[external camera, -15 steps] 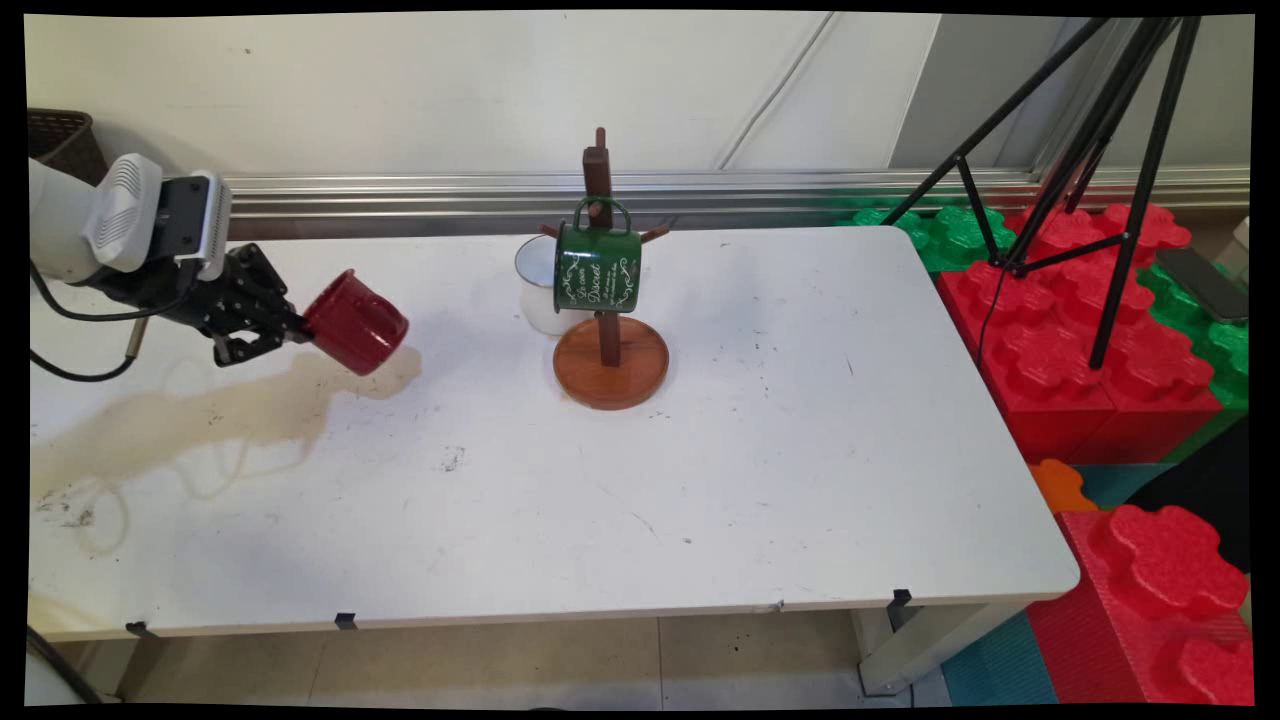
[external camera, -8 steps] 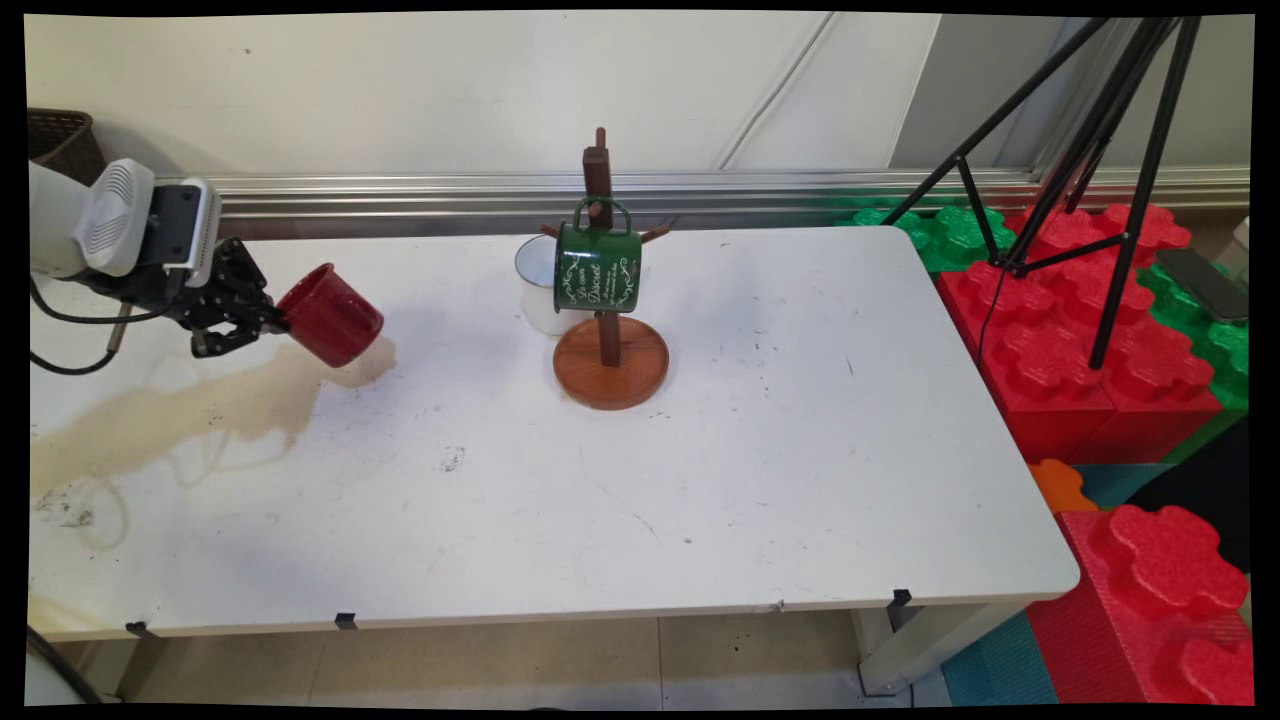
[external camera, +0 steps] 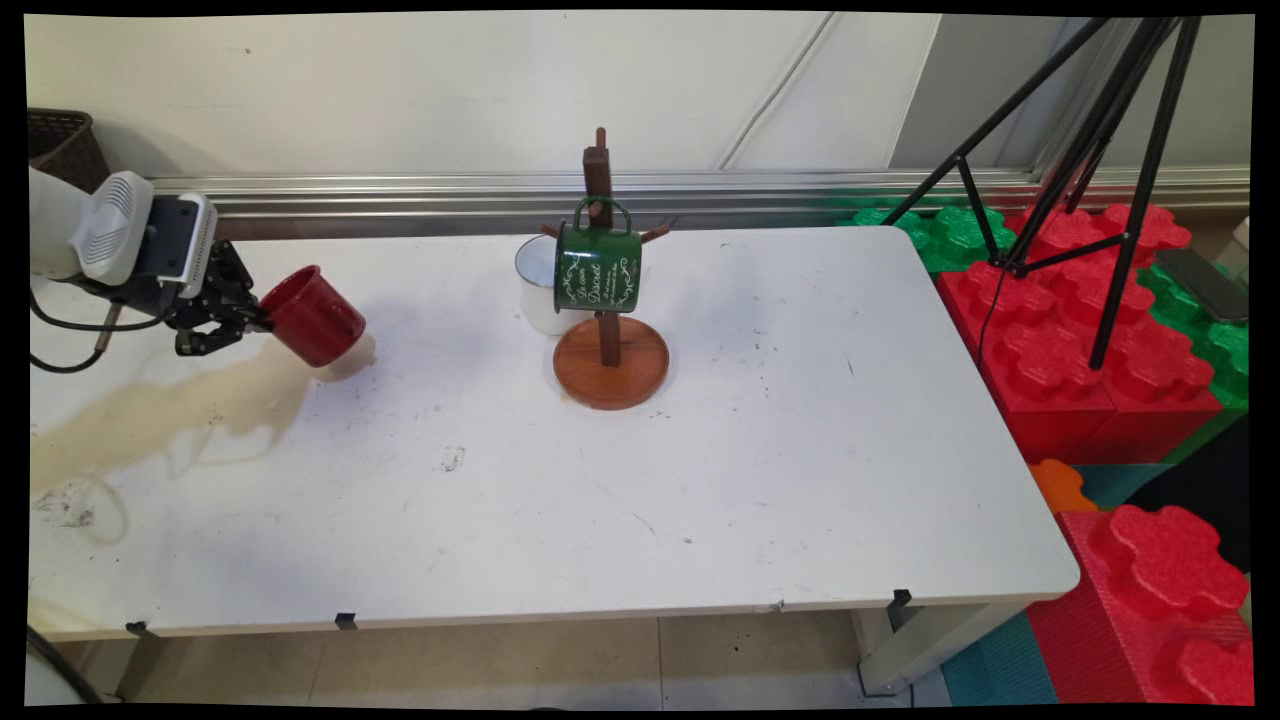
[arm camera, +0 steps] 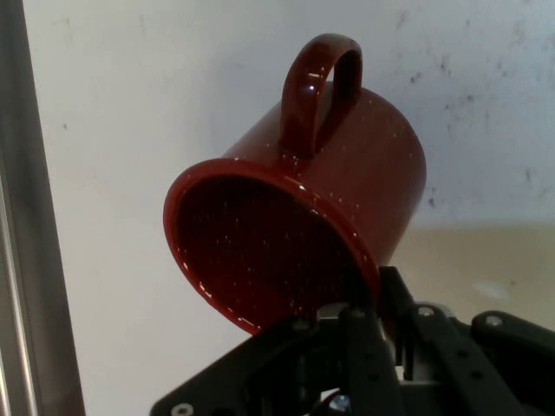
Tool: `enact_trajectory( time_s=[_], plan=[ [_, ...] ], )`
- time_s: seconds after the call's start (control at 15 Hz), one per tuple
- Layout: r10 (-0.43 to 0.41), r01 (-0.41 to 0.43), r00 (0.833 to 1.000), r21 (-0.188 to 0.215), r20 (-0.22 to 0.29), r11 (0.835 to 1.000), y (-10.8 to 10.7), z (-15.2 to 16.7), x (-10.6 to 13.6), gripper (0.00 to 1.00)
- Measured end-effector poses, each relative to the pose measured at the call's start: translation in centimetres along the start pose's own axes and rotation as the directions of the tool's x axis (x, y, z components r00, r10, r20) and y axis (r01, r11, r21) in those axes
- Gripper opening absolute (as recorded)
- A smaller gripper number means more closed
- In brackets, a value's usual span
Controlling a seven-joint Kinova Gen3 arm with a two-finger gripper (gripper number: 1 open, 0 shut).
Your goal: Place the picked object on the table
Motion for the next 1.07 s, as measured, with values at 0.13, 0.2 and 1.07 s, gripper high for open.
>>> enact_trajectory(
  time_s=[0.13,0.2,1.07],
  plan=[
    [0.014,-0.014,1.0,0.004,0.01,1.0,-0.1,0.2,-0.2,0.0],
    [0.022,-0.022,1.0,0.007,0.016,1.0,-0.2,0.4,-0.4,0.0],
    [0.09,-0.09,0.994,0.005,0.056,0.996,-0.5,1.8,-1.5,1.0]
  ],
)
